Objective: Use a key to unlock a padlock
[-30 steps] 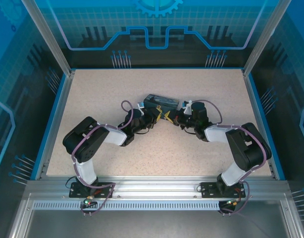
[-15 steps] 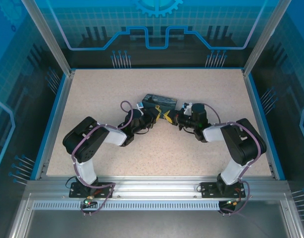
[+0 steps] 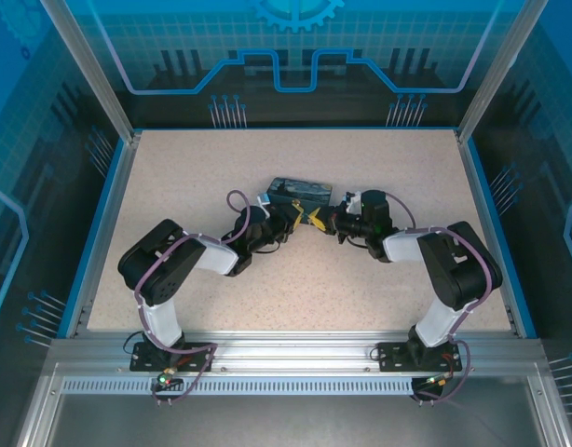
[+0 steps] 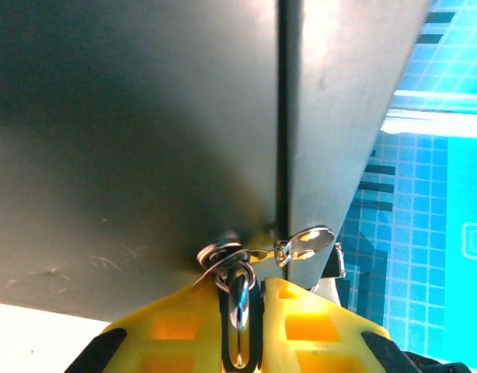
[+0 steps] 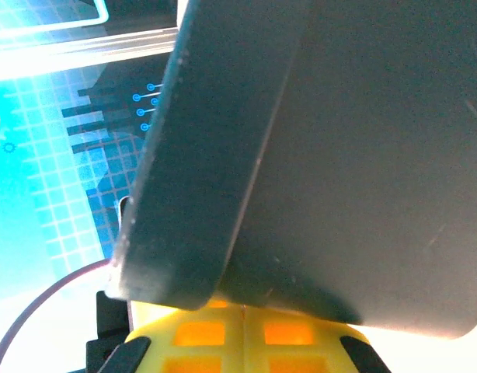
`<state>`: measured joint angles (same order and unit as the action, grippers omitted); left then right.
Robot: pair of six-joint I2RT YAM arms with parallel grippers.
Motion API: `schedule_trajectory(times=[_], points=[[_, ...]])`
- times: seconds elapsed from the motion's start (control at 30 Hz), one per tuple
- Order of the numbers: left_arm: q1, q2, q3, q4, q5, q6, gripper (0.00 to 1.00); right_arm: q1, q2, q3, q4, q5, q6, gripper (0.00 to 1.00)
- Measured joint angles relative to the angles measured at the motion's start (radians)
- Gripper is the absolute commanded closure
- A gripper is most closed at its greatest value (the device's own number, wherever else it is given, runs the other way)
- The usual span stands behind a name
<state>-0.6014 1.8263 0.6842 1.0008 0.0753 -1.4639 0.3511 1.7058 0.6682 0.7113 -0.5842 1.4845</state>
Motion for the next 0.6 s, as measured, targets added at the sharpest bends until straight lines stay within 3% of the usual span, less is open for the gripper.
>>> schedule_trajectory(times=[0.37, 0.6], points=[[0.0, 0.006, -0.002, 0.002, 0.008, 0.0, 1.0, 0.0, -0.011, 0.019, -0.075, 0.0, -0.011, 1.0], [0.0, 0.009, -0.002, 0.007, -0.012, -0.001, 1.0, 0.01, 0.024, 0.019, -0.003, 0.011, -0.01, 1.0]])
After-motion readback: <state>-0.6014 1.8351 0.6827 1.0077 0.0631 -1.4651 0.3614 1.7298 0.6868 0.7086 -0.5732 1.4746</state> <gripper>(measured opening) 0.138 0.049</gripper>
